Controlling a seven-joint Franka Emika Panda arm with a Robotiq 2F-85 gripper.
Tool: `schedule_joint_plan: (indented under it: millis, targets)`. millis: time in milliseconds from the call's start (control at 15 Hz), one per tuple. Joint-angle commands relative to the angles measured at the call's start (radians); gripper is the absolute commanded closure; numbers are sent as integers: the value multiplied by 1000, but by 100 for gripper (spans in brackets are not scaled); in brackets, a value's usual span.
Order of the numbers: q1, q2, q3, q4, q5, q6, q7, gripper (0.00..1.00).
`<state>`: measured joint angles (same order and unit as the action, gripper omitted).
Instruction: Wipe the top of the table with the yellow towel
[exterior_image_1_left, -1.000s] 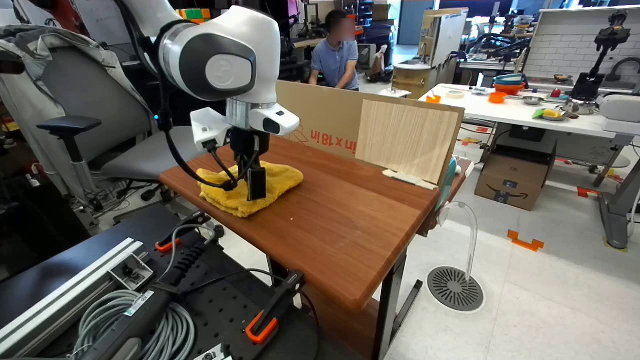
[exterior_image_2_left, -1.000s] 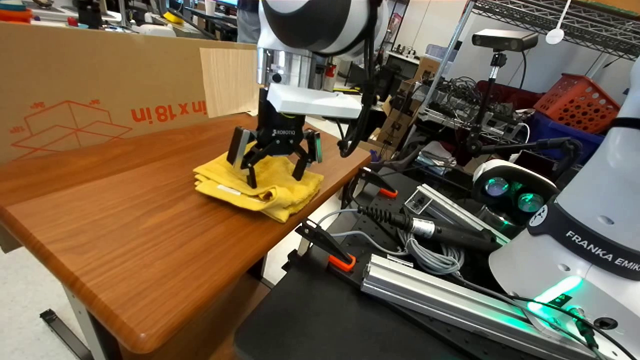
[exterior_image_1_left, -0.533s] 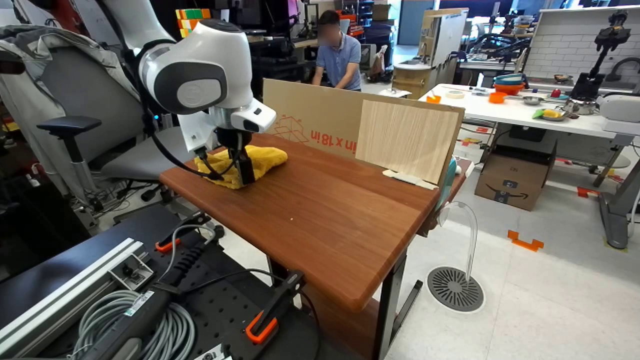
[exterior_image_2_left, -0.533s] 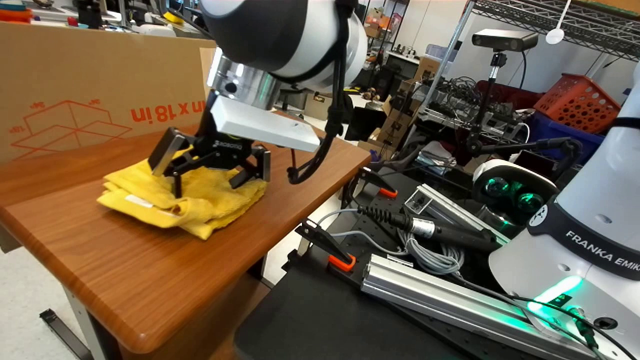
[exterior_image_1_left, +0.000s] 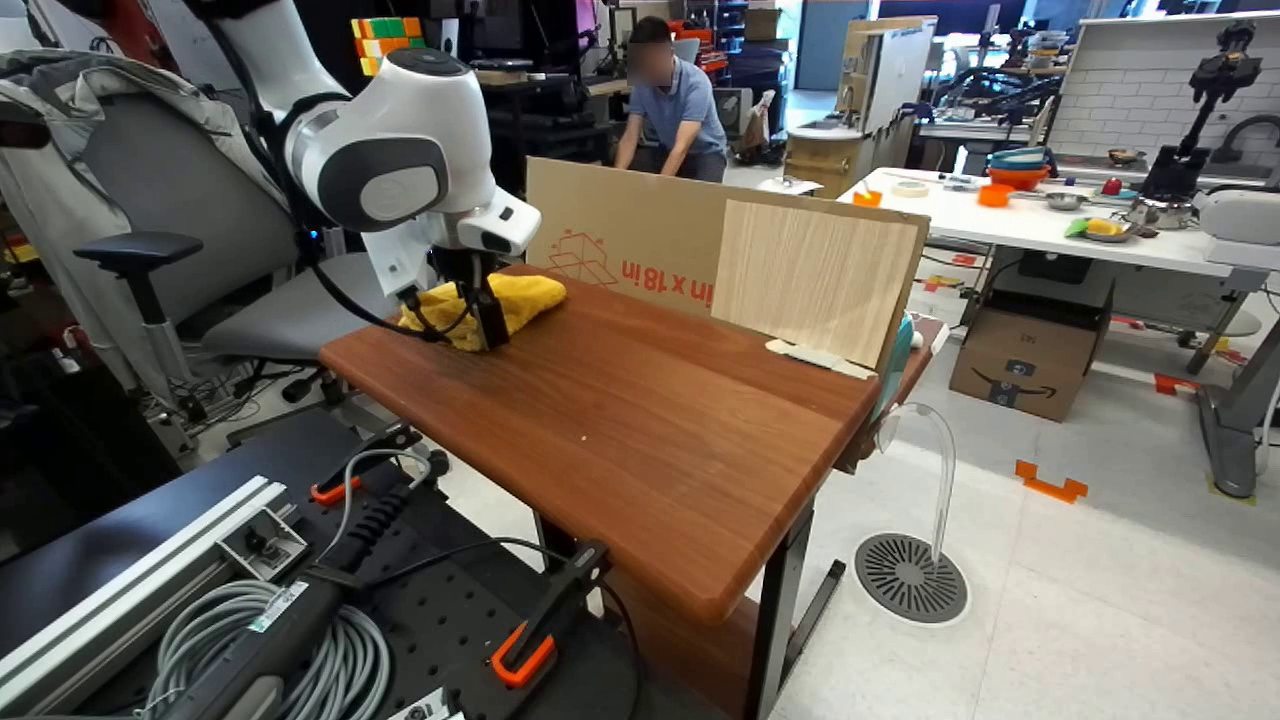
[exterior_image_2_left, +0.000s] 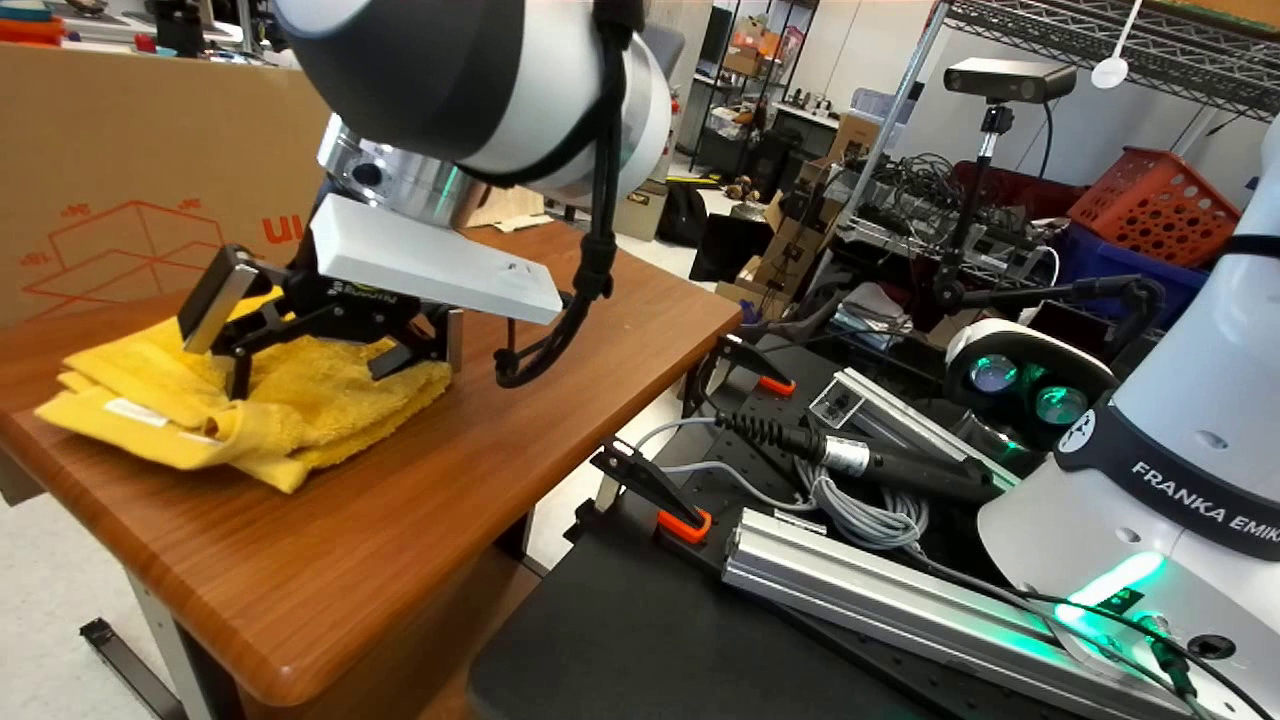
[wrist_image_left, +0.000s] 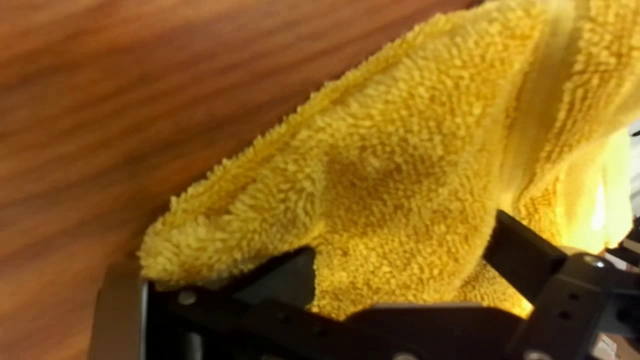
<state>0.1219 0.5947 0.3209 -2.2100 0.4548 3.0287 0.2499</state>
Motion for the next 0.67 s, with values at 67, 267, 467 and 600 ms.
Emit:
schedule_joint_plan:
  millis: [67, 267, 467, 600]
  targets:
    - [-17, 123, -80, 108, -19, 60, 22, 0]
    - [-41, 102, -110, 91, -6, 43, 48, 0]
    - [-37, 16, -202, 3, -9, -57, 125, 0]
    - [-80, -27, -220, -48, -1, -29, 117, 0]
